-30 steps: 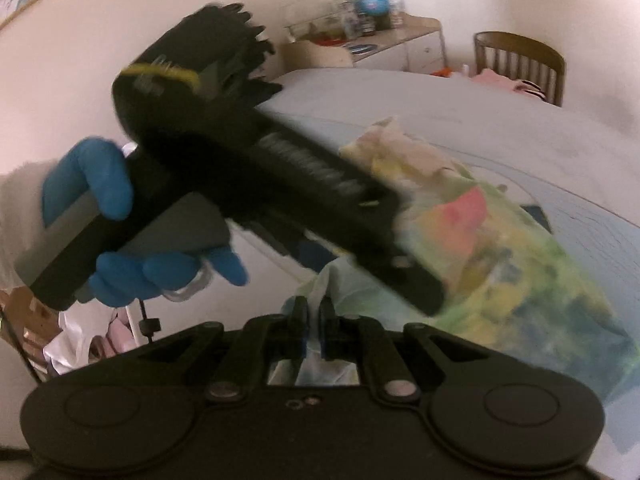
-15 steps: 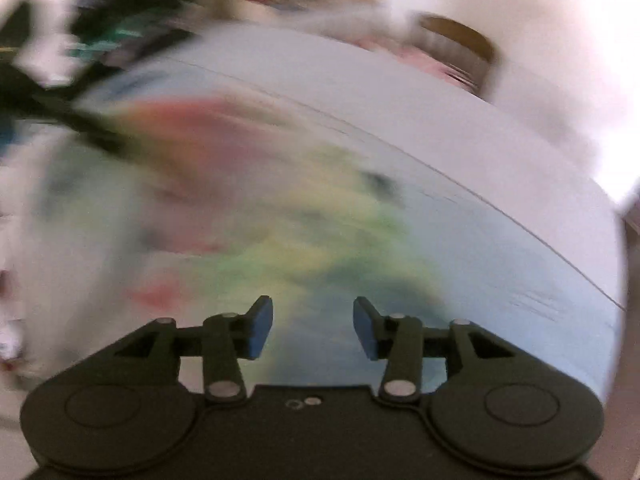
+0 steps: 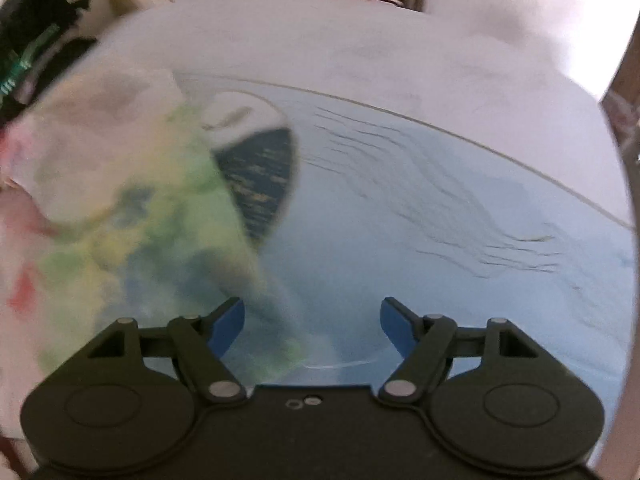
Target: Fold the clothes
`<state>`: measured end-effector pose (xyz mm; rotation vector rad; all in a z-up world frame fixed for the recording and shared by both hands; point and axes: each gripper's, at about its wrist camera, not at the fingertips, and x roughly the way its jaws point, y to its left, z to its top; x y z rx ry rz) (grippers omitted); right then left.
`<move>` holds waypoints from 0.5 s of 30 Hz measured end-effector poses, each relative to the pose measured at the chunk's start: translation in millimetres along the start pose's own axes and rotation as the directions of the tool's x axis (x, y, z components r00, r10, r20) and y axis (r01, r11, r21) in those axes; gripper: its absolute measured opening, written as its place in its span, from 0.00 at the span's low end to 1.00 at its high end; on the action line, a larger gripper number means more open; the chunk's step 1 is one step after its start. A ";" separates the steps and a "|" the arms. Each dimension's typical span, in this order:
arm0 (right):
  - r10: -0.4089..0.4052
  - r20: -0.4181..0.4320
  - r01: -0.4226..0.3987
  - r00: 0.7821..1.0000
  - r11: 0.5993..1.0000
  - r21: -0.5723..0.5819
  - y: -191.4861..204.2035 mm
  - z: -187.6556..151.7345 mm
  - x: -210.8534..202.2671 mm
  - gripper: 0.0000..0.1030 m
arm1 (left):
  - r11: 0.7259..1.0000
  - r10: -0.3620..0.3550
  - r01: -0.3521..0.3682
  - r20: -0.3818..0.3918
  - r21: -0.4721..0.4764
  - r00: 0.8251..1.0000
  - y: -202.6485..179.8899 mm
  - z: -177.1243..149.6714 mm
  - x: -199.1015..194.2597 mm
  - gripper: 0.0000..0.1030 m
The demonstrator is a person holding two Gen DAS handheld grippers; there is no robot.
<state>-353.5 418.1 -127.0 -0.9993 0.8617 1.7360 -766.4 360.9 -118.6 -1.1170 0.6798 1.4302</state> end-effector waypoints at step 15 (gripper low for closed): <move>-0.194 0.069 0.197 0.978 0.980 -0.038 45.8 -5.2 -26.5 1.00 | 0.994 -0.103 0.104 -0.042 0.036 0.994 14.0 10.5 9.3 0.05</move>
